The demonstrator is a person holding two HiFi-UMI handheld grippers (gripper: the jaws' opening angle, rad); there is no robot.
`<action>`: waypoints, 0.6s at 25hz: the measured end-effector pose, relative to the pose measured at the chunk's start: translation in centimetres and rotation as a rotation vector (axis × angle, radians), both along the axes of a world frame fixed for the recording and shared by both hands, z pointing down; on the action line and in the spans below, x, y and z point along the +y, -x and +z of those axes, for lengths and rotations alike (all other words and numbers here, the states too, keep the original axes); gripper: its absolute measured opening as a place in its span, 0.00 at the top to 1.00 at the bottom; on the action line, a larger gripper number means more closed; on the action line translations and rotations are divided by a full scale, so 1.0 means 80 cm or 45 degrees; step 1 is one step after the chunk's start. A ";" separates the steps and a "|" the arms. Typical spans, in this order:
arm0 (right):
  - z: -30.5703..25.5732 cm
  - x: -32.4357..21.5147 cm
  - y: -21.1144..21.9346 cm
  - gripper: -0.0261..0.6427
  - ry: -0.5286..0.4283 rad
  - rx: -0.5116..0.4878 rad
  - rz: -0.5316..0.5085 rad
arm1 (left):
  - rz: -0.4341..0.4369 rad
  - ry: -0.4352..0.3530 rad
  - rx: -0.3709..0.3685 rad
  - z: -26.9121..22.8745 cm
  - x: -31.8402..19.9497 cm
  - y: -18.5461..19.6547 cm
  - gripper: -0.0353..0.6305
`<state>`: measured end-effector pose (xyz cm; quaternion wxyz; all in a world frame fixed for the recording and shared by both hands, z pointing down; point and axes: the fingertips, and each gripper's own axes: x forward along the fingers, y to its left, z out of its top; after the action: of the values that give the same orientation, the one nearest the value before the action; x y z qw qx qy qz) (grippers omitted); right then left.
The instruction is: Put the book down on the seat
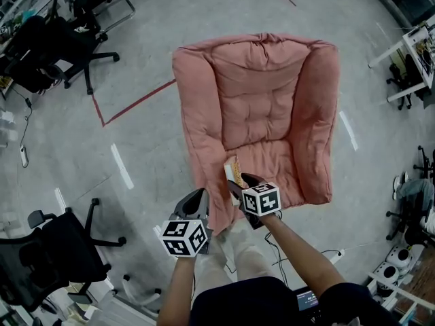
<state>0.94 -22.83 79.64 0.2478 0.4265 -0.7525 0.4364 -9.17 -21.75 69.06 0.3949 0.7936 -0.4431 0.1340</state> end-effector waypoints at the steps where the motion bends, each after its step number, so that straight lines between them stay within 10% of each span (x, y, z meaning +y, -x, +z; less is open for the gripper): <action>1: -0.002 0.000 0.001 0.62 -0.003 0.000 -0.005 | 0.000 -0.001 0.000 -0.001 0.001 0.001 0.94; 15: -0.054 -0.006 -0.010 0.62 -0.082 0.036 -0.019 | 0.035 -0.059 0.006 -0.037 0.008 -0.007 0.94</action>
<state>1.71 -23.32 75.34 0.2476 0.4347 -0.7656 0.4043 -8.63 -21.10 66.11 0.3756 0.8089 -0.4341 0.1271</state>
